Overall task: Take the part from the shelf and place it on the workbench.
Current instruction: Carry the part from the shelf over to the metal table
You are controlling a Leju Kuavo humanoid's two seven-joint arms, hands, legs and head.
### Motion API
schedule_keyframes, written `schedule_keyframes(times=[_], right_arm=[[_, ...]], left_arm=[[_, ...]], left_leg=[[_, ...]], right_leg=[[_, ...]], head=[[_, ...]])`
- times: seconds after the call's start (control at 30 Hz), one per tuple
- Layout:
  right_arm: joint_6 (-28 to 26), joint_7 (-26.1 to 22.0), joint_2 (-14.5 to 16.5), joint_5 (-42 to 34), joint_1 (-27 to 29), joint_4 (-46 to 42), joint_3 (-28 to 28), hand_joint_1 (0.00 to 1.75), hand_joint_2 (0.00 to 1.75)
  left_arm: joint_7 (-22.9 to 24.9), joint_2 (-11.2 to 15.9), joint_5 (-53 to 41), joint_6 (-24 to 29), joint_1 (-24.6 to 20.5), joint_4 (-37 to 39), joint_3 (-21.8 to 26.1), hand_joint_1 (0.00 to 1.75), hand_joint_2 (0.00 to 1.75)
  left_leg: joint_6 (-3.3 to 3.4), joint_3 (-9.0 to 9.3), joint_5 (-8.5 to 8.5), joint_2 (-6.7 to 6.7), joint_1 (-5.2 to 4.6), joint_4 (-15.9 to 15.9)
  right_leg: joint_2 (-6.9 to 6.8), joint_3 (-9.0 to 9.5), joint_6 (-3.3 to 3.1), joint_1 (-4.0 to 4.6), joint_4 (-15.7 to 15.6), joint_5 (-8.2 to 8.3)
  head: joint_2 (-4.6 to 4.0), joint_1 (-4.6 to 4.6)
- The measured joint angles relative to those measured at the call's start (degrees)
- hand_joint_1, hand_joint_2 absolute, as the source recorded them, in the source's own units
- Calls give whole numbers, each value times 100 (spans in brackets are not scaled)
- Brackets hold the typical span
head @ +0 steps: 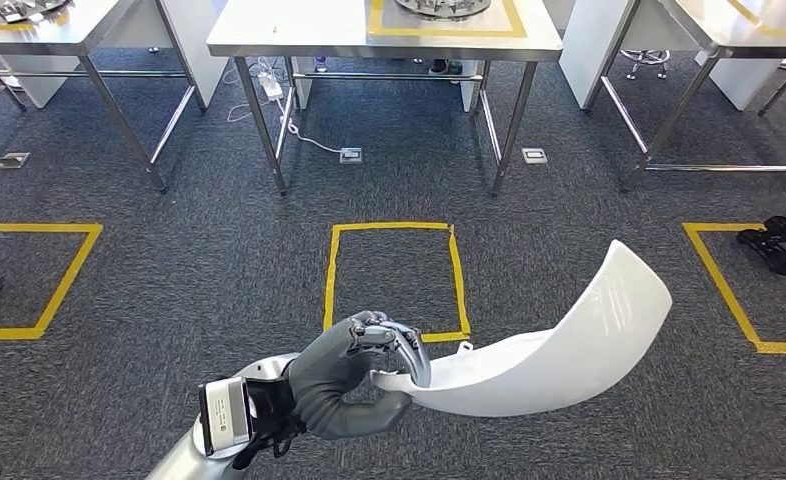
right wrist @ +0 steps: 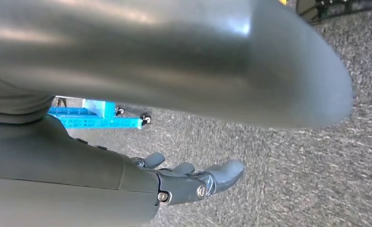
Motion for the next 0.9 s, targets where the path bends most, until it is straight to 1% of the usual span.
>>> schedule_keyframes(times=[0.03,0.07,0.1,0.13,0.17,0.2,0.23,0.3,0.33,0.37,0.4,0.43,0.47,0.5,0.53,0.57,0.6,0.63,0.67,0.7,0.77,0.8,0.83,0.87,0.9], right_arm=[[0,-1,-1,3,1,0,0,0,0],[0,-1,-3,7,0,0,0,0,0],[0,-1,-8,8,-6,0,0,0,0],[0,-2,-12,10,-13,0,0,0,0],[0,-2,-16,10,-19,0,0,0,0],[0,-2,-20,11,-22,0,0,0,0],[0,-2,-22,14,-21,0,0,0,0],[0,-2,-25,17,-14,0,0,0,0],[0,-2,-25,19,-14,0,0,0,0],[1,-3,-25,20,-17,0,0,0,0],[2,-2,-26,20,-19,0,0,0,0],[4,-1,-26,21,-18,0,0,0,0],[7,1,-26,21,-15,0,0,0,0],[8,3,-26,22,-9,0,0,0,0],[9,4,-26,23,-5,0,0,0,0],[10,5,-26,25,-5,0,0,0,0],[12,5,-26,26,-6,0,0,0,0],[14,5,-26,26,-12,0,0,0,0],[17,8,-26,27,-20,0,0,0,0],[19,10,-26,28,-25,0,0,0,0],[21,18,-24,32,-28,0,0,0,0],[22,18,-22,37,-28,0,1,0,0],[22,18,-21,40,-35,0,1,0,0],[22,18,-20,44,-46,0,2,0,0],[23,17,-20,47,-52,0,2,0,0]], left_arm=[[0,0,0,0,0,8,-1,175,175],[0,0,0,0,-1,13,-2,175,175],[-1,-1,0,0,-2,15,-2,175,175],[0,-1,0,0,-4,17,-2,175,175],[0,-2,1,0,-6,17,-3,175,175],[0,-2,1,0,-10,17,-5,175,175],[1,-2,2,0,-13,18,-8,175,175],[-1,-3,2,0,-22,16,-11,175,175],[-2,-4,2,0,-28,15,-13,175,175],[-2,-4,2,0,-33,17,-15,175,175],[-2,-2,2,0,-37,23,-18,175,175],[-1,1,2,0,-37,33,-21,175,175],[1,3,2,0,-33,46,-25,175,175],[2,4,2,0,-30,58,-31,175,175],[2,4,2,0,-28,67,-37,175,175],[3,4,2,0,-29,71,-44,175,175],[4,5,2,0,-32,73,-52,175,175],[5,4,3,0,-37,74,-60,175,175],[7,3,3,0,-42,76,-67,175,175],[9,2,4,0,-46,78,-71,175,175],[15,-2,8,0,-51,75,-75,175,175],[24,-4,15,0,-55,67,-75,175,175],[34,-8,26,0,-65,58,-76,175,175],[46,-11,38,0,-78,50,-76,175,175],[62,-13,47,0,-92,45,-76,175,175]], left_leg=[[-2,10,-12,0,0,7],[-10,23,-29,0,0,16],[-27,36,-52,0,-6,30],[-51,46,-76,-1,-16,45],[-79,53,-95,-2,-25,53],[-108,58,-111,-2,-33,55],[-133,64,-120,-1,-34,49],[-196,64,-160,1,-33,77],[-236,18,-226,-3,-26,193],[-278,-92,-339,-9,-10,425],[-316,-266,-483,-15,17,769],[-344,-485,-627,-16,46,1162],[-367,-679,-705,-16,73,1482],[-383,-794,-675,-16,94,1632],[-395,-794,-527,-15,110,1553],[-401,-683,-292,-14,123,1260],[-404,-515,-59,-15,132,860],[-400,-352,81,-19,125,493],[-378,-238,139,-24,116,239],[-344,-185,118,-30,103,111],[-238,-142,44,-45,92,64],[-188,-89,19,-51,94,40],[-142,-22,-11,-53,97,20],[-108,54,-41,-52,98,3],[-82,107,-81,-47,91,-7]], right_leg=[[-10,58,3,-4,-155,149],[-25,212,0,-7,-485,355],[-48,409,-19,-2,-891,525],[-62,578,-50,9,-1234,647],[-71,685,-87,21,-1451,697],[-73,731,-125,35,-1551,693],[-63,734,-155,40,-1565,696],[-54,768,-208,12,-1597,697],[-52,795,-238,-7,-1616,693],[-51,827,-264,-25,-1634,684],[-49,851,-280,-29,-1639,660],[-47,873,-290,-34,-1639,630],[-42,898,-286,-40,-1638,601],[-36,932,-273,-49,-1637,566],[-28,978,-253,-61,-1636,532],[-20,1036,-229,-78,-1635,494],[-14,1092,-198,-94,-1637,451],[-7,1135,-160,-101,-1636,411],[-3,1159,-117,-102,-1645,382],[-1,1179,-69,-101,-1650,373],[-4,1213,17,-106,-1635,398],[-13,1213,44,-114,-1563,416],[-24,1146,59,-118,-1413,414],[-33,1005,66,-116,-1170,379],[-39,787,71,-105,-850,302]], head=[[0,1],[0,1],[0,0],[0,-1],[0,-3],[0,-4],[0,-5],[0,-5],[0,-18],[0,-31],[0,-44],[0,-56],[0,-56],[0,-57],[0,-57],[0,-57],[0,-57],[0,-64],[0,-69],[0,-73],[0,-75],[0,-66],[0,-55],[0,-40],[0,-23]])
